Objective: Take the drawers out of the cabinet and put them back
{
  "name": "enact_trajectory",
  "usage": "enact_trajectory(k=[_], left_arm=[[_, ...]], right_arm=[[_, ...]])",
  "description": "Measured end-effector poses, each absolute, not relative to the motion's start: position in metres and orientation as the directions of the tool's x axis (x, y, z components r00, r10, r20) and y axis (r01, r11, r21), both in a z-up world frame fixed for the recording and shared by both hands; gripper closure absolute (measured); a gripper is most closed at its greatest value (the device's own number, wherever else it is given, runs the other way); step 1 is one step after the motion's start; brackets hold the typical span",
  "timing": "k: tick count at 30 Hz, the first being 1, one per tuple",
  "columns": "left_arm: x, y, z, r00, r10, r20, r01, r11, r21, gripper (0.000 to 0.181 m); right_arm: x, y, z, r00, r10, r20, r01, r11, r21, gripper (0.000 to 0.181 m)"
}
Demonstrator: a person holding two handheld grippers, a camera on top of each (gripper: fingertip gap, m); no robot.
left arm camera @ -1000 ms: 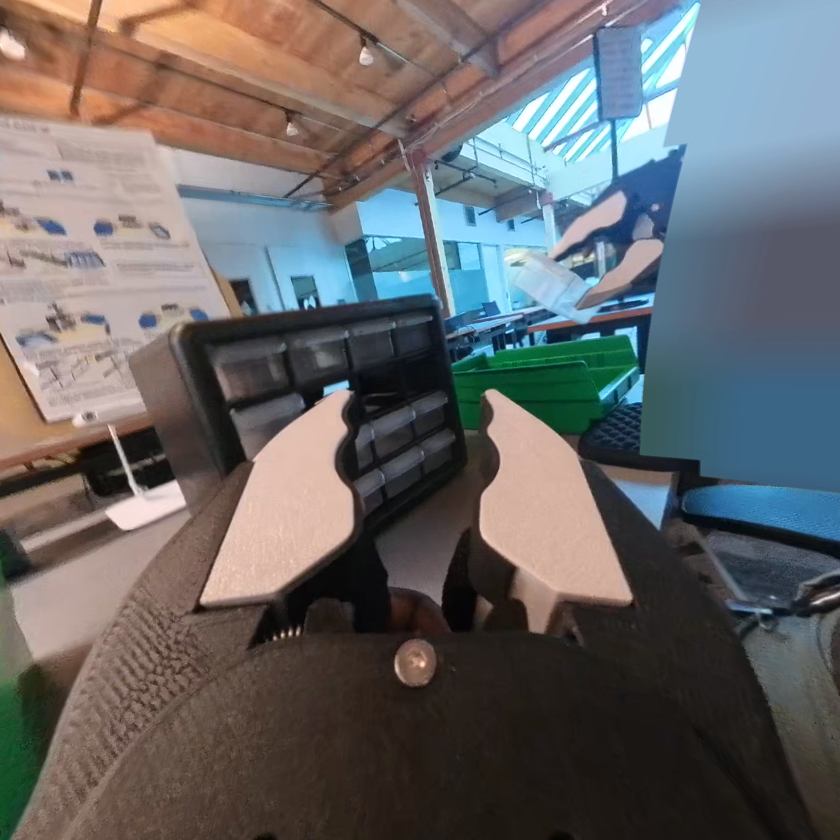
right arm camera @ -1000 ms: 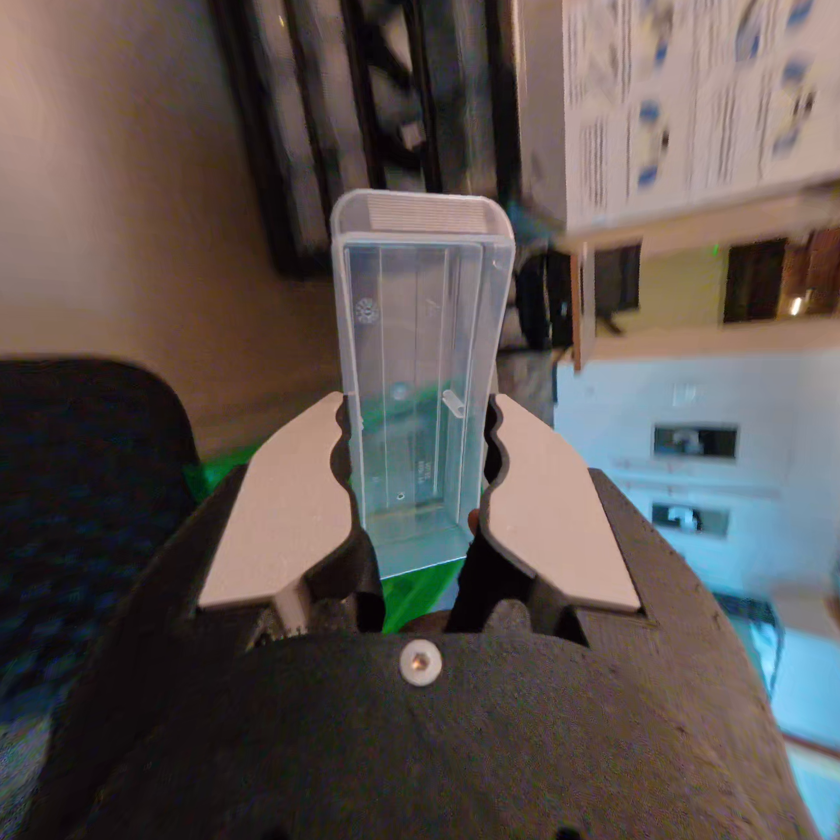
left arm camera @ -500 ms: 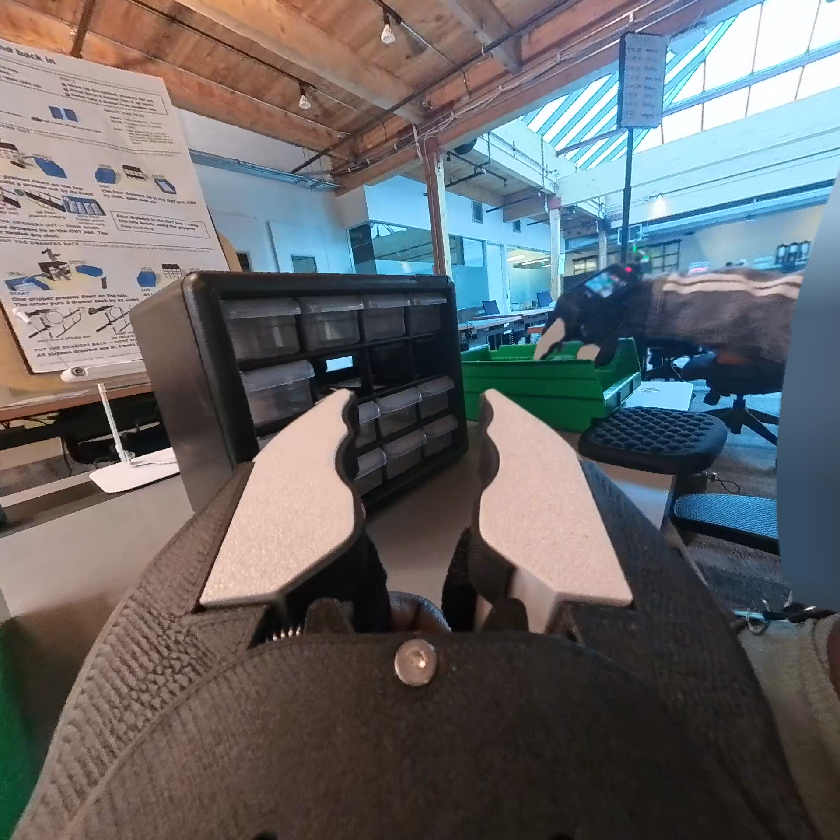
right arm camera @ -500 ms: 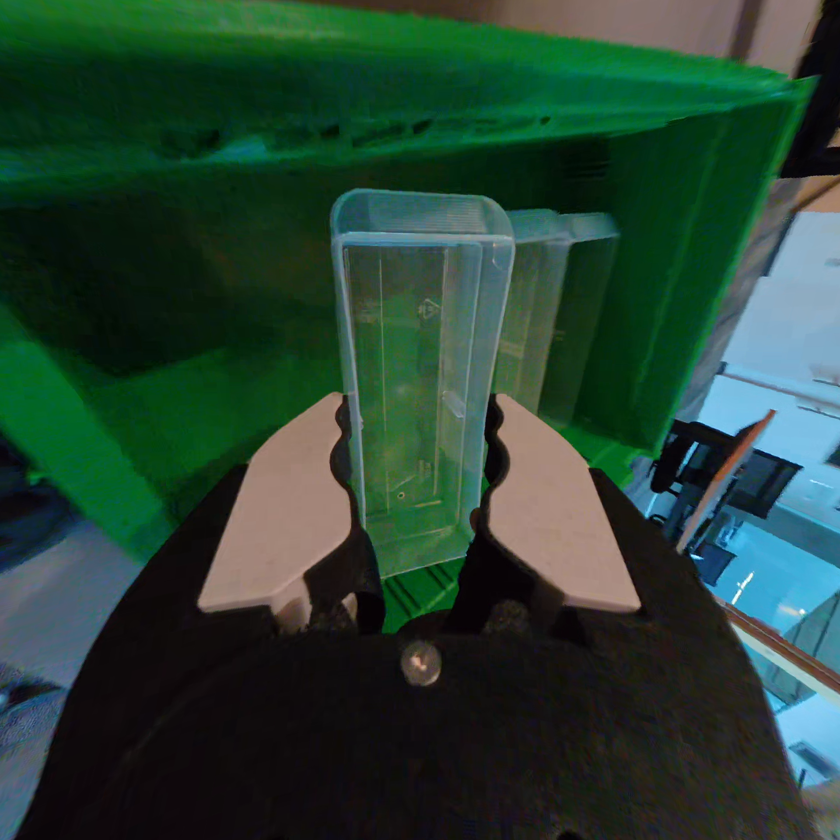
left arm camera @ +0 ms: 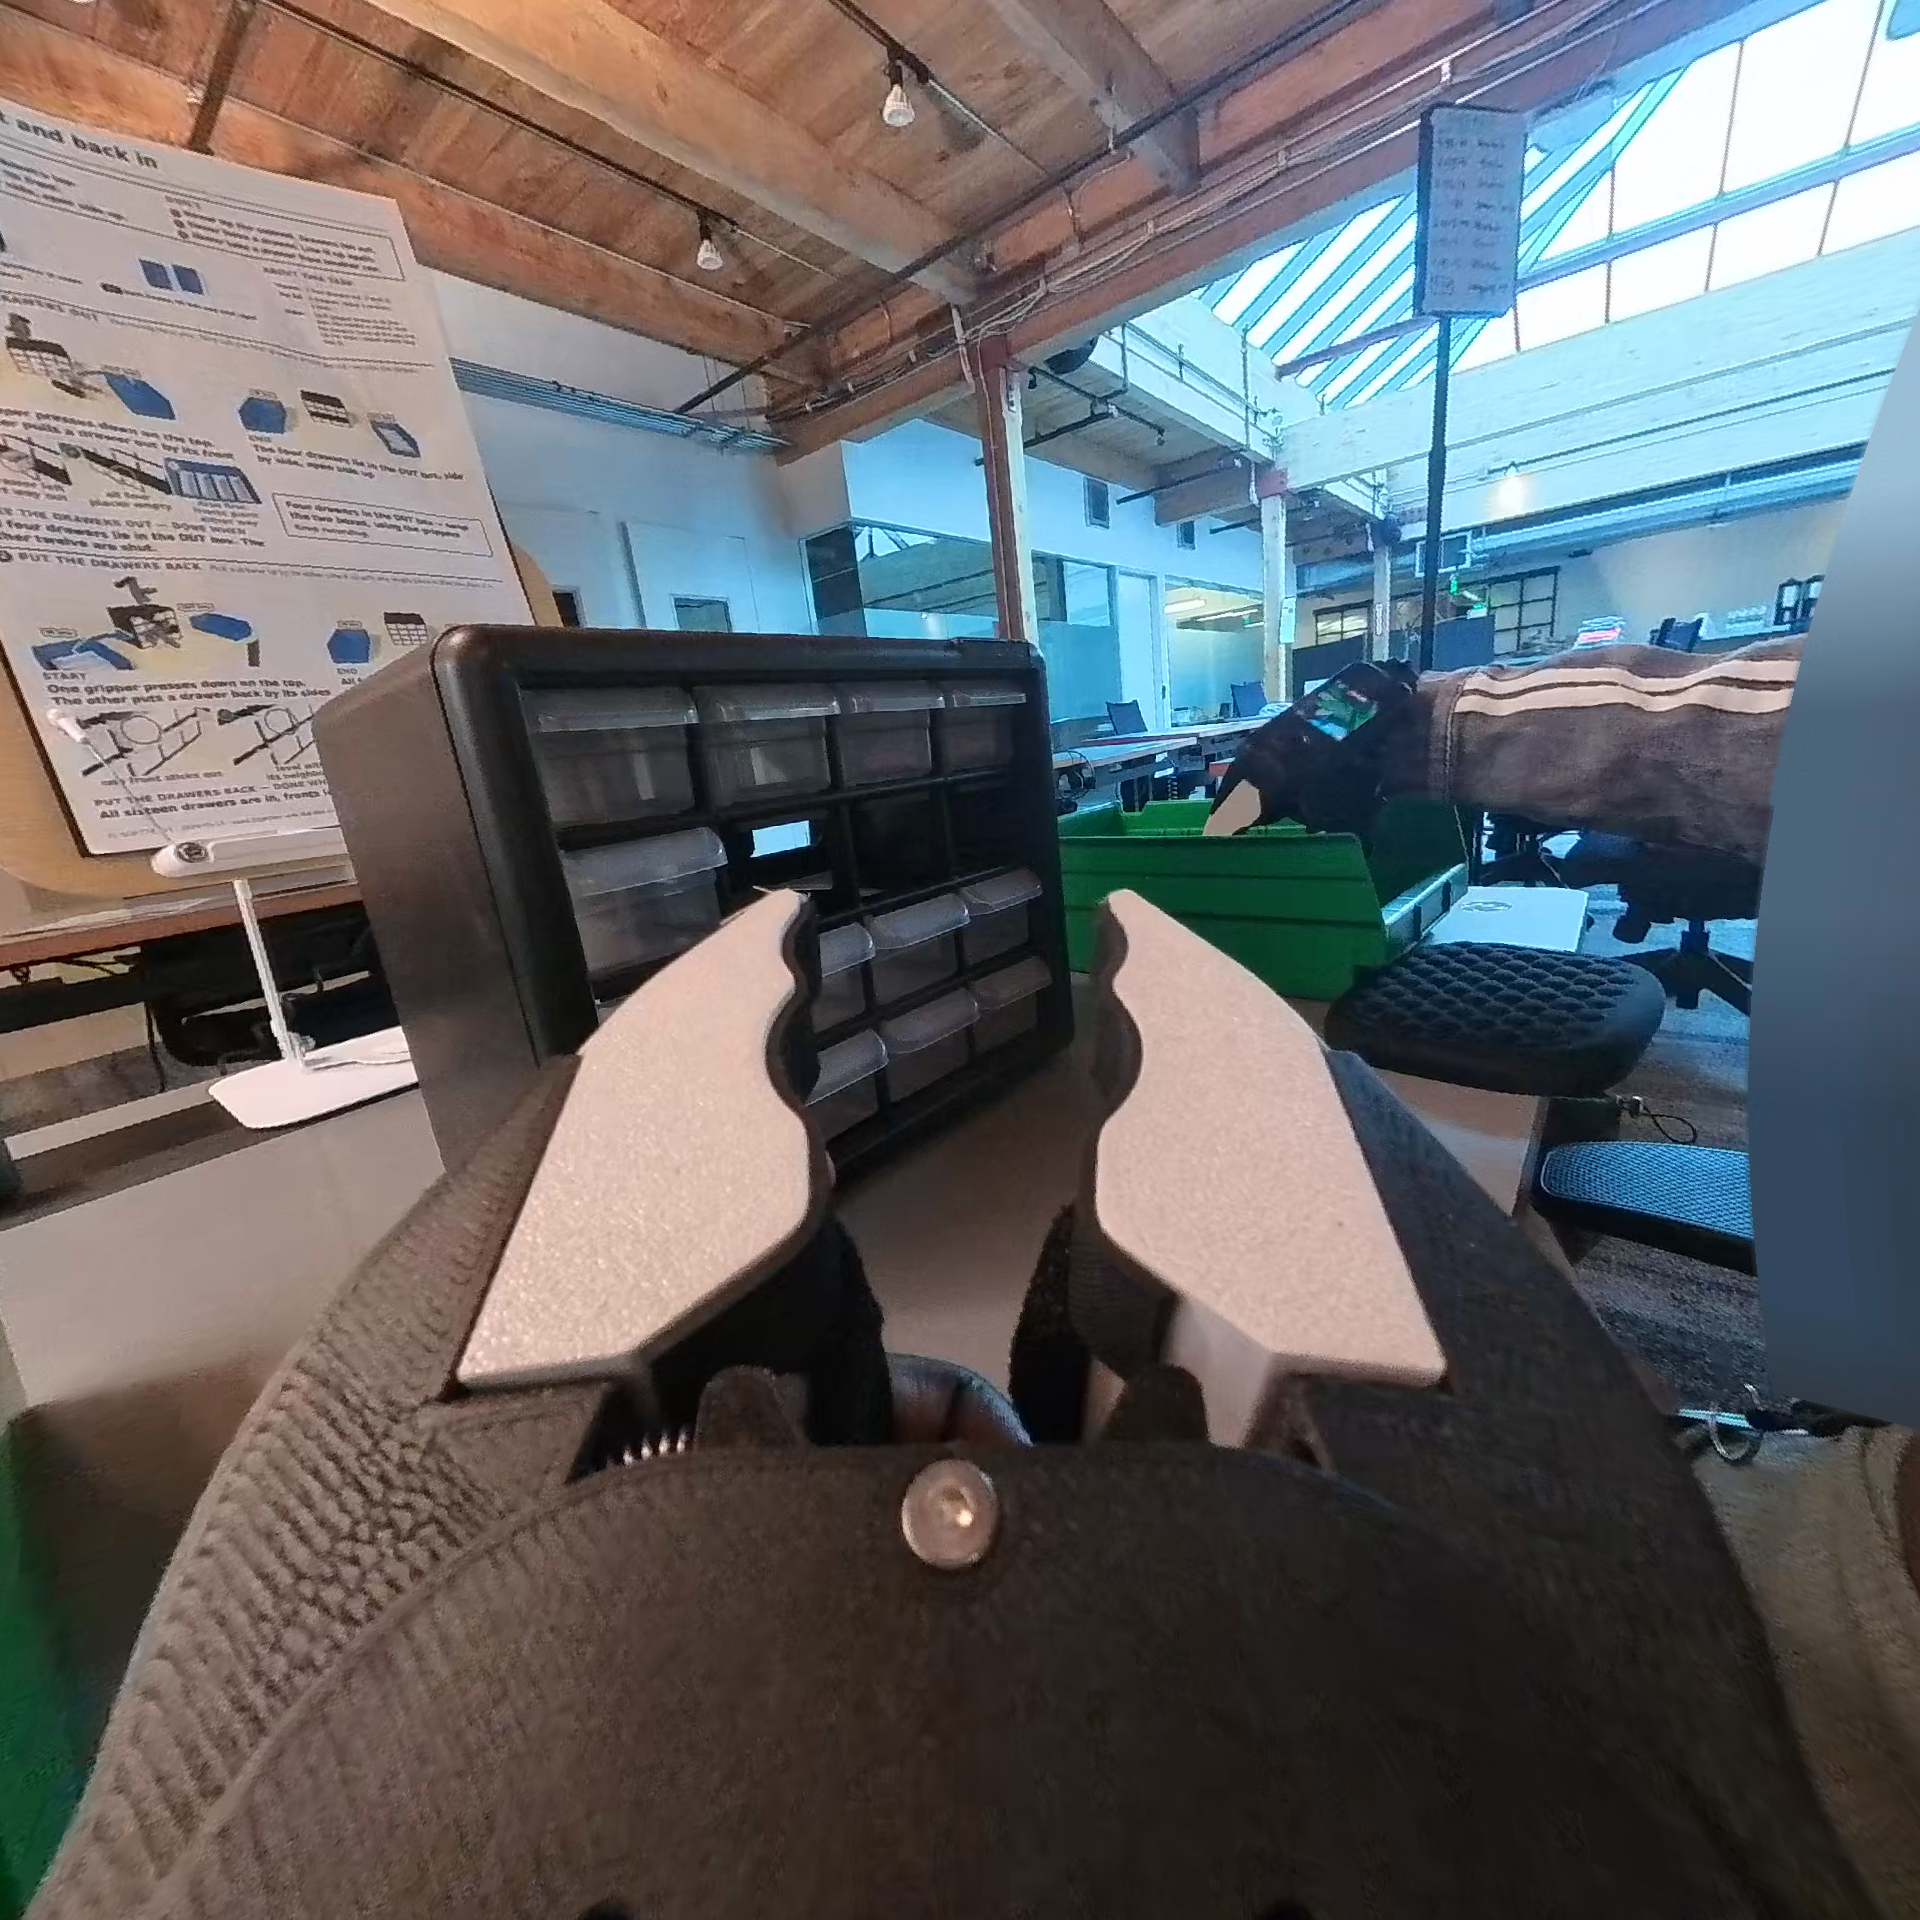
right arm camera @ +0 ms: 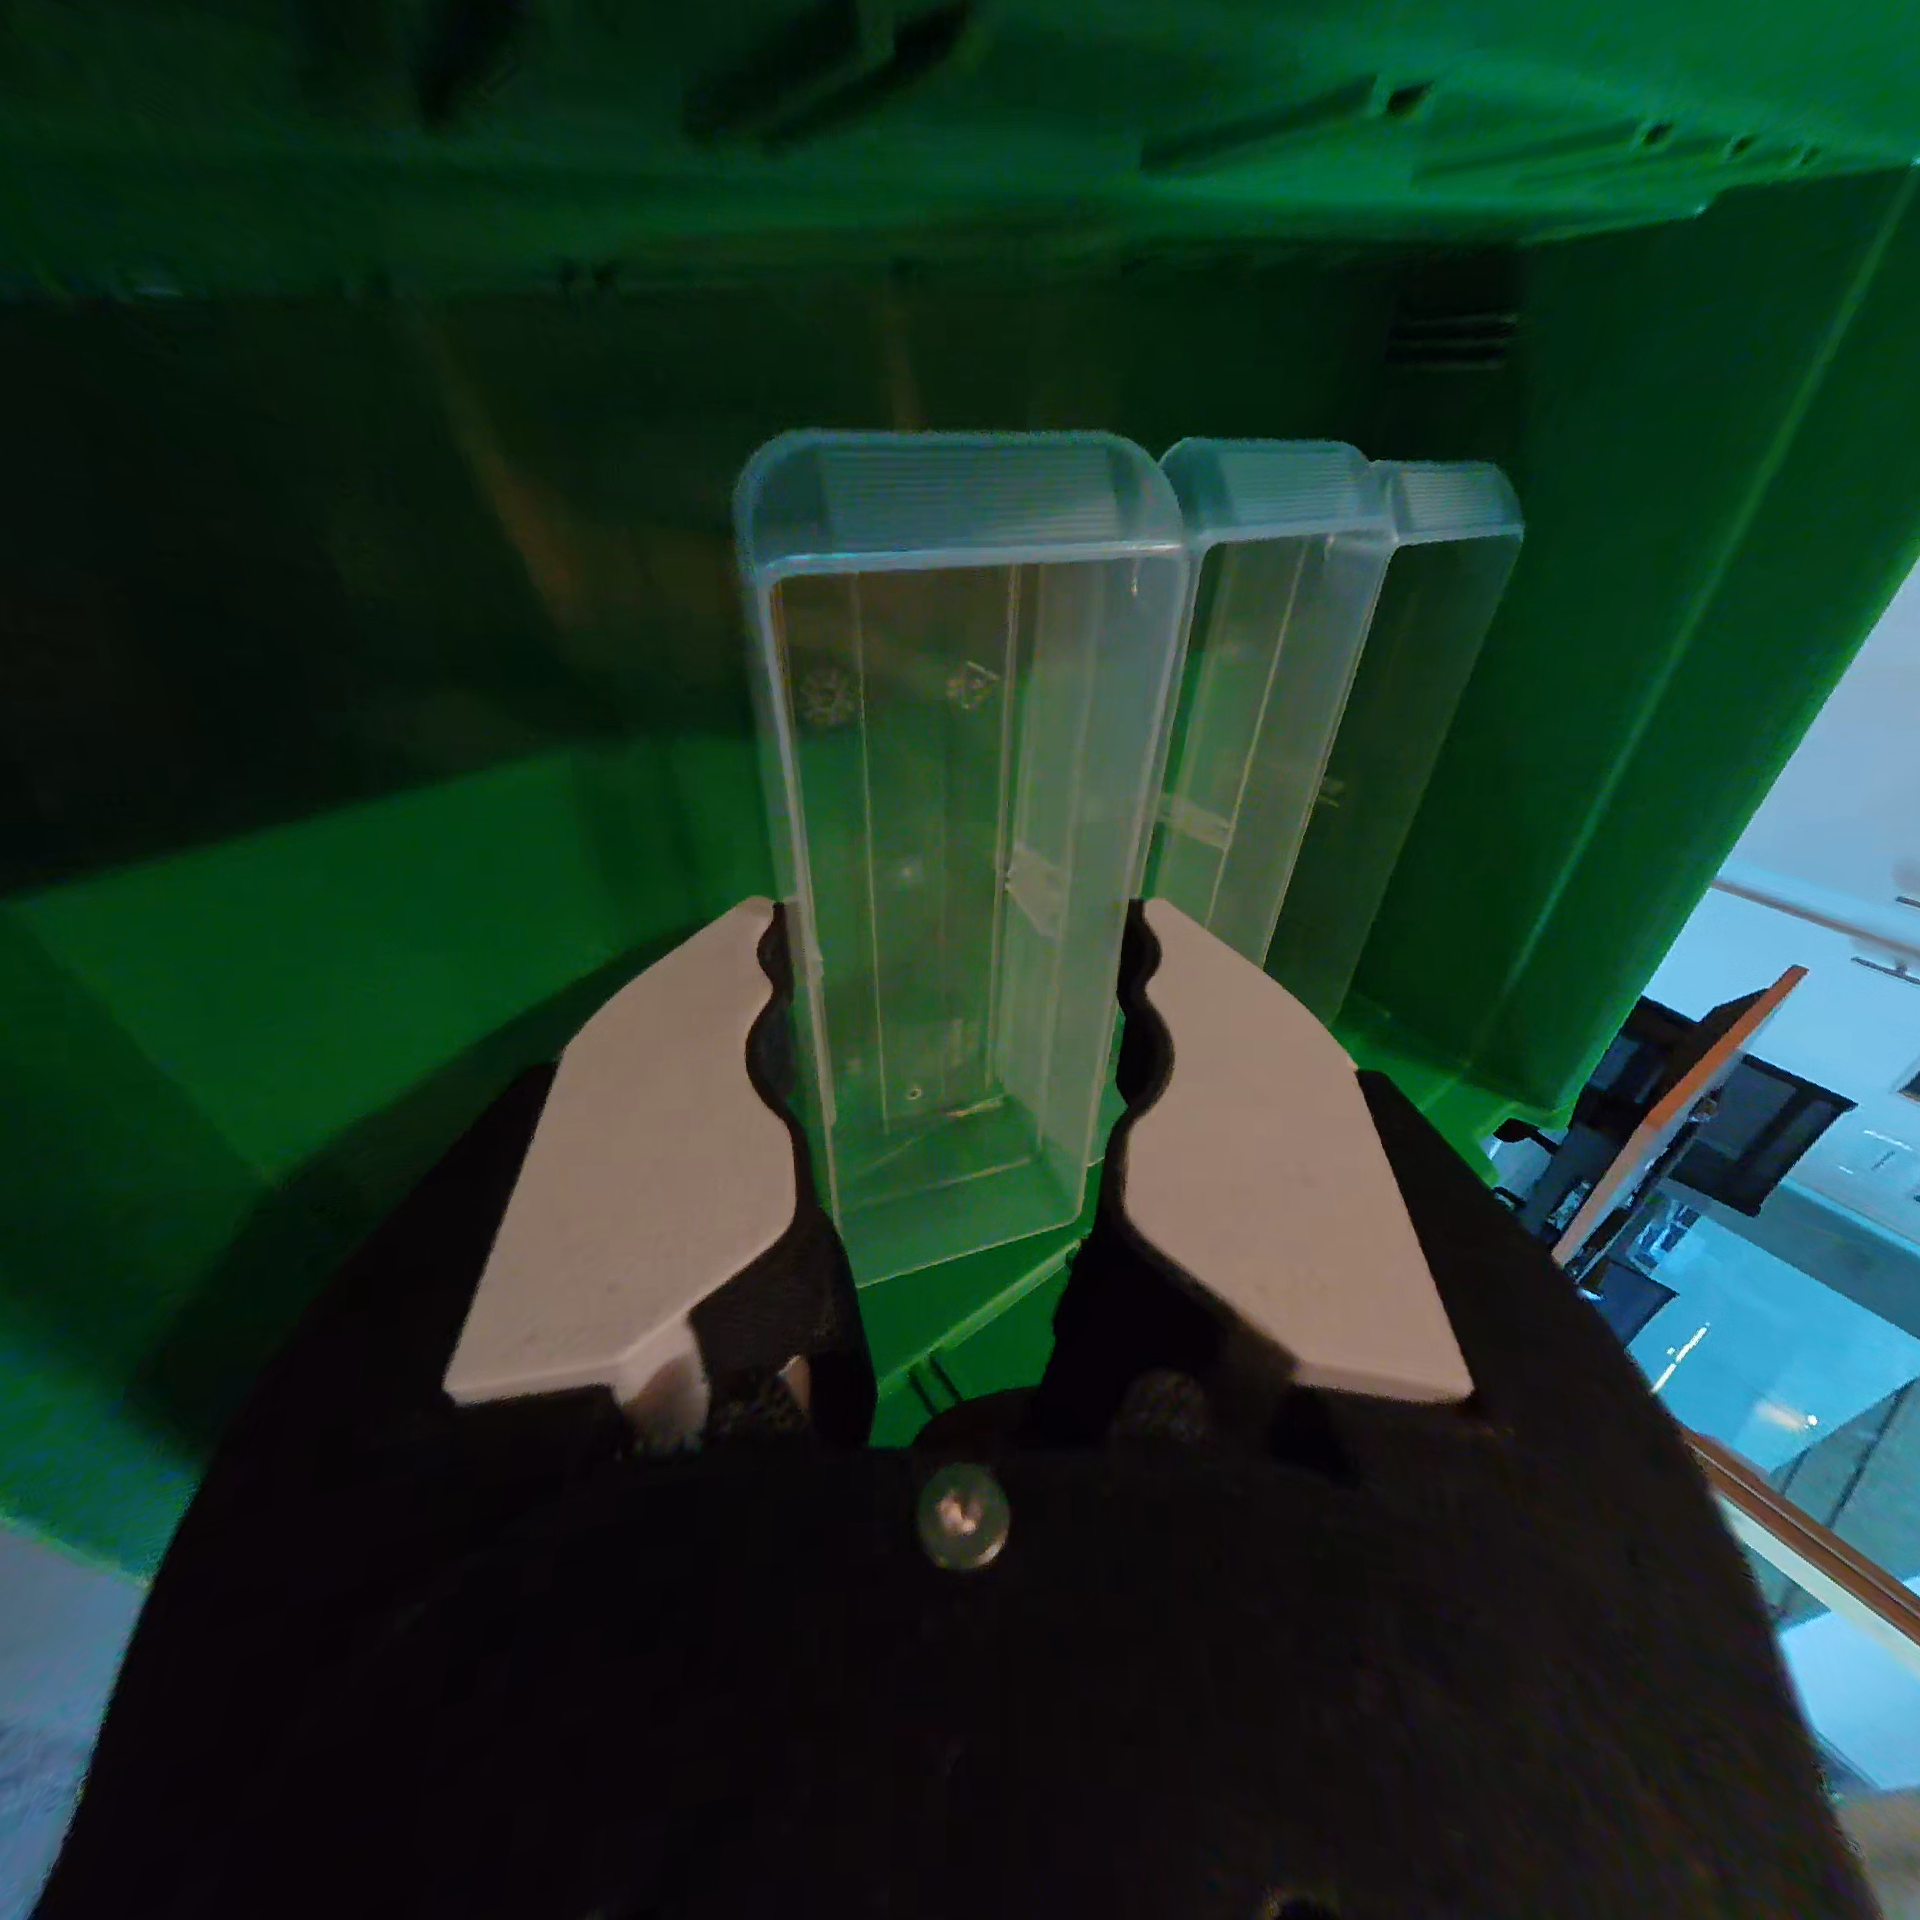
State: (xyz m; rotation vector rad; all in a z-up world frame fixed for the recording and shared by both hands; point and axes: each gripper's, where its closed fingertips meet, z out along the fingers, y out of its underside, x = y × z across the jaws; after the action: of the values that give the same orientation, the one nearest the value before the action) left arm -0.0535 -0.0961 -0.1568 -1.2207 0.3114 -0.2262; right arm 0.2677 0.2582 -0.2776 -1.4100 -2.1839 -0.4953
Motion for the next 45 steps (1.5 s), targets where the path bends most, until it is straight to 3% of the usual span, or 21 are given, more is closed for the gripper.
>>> enact_trajectory(k=[8,10,13,17,20,22,24,25,30,35,41,45], left_arm=[[-0.053,-0.096,-0.157,0.935,-0.337,-0.114,0.002,0.326,-0.945,0.131],[-0.053,-0.096,-0.158,0.935,-0.335,-0.115,0.000,0.326,-0.946,0.131],[-0.053,-0.095,-0.158,0.936,-0.333,-0.117,-0.003,0.323,-0.946,0.131],[-0.053,-0.094,-0.159,0.937,-0.329,-0.119,-0.008,0.320,-0.947,0.131],[-0.053,-0.093,-0.160,0.938,-0.325,-0.118,-0.011,0.314,-0.949,0.132],[-0.053,-0.093,-0.160,0.939,-0.324,-0.118,-0.013,0.310,-0.951,0.132],[-0.053,-0.092,-0.161,0.940,-0.321,-0.118,-0.015,0.306,-0.952,0.132],[-0.053,-0.092,-0.161,0.940,-0.320,-0.118,-0.016,0.303,-0.953,0.132],[-0.053,-0.091,-0.162,0.942,-0.314,-0.118,-0.020,0.298,-0.954,0.132],[-0.053,-0.091,-0.162,0.944,-0.308,-0.118,-0.022,0.298,-0.954,0.133],[-0.055,-0.086,-0.165,0.954,-0.277,-0.112,-0.037,0.264,-0.964,0.135],[-0.060,-0.064,-0.169,0.955,-0.160,-0.251,-0.225,0.163,-0.961,0.134]], right_arm=[[0.266,0.258,-0.262,-0.291,0.732,0.616,0.915,0.401,-0.043,0.109],[0.261,0.257,-0.251,-0.239,0.735,0.635,0.915,0.390,-0.106,0.111],[0.233,0.236,-0.218,-0.074,0.781,0.621,0.848,0.377,-0.373,0.111],[0.188,0.187,-0.149,0.104,0.874,0.475,0.554,0.346,-0.757,0.098],[0.161,0.157,-0.103,0.174,0.933,0.316,0.321,0.250,-0.914,0.095],[0.147,0.151,-0.086,0.242,0.935,0.261,0.260,0.196,-0.945,0.120],[0.130,0.141,-0.078,0.255,0.935,0.247,0.248,0.183,-0.951,0.177],[0.121,0.137,-0.075,0.257,0.939,0.231,0.247,0.167,-0.955,0.181],[0.072,0.140,-0.069,0.290,0.936,0.198,0.254,0.124,-0.959,0.181],[0.035,0.154,-0.081,0.296,0.954,0.046,0.287,-0.043,-0.957,0.181],[0.032,0.172,-0.088,0.395,0.917,0.061,0.272,-0.053,-0.961,0.181],[0.032,0.172,-0.088,0.431,0.894,0.123,0.273,0.001,-0.962,0.181]])
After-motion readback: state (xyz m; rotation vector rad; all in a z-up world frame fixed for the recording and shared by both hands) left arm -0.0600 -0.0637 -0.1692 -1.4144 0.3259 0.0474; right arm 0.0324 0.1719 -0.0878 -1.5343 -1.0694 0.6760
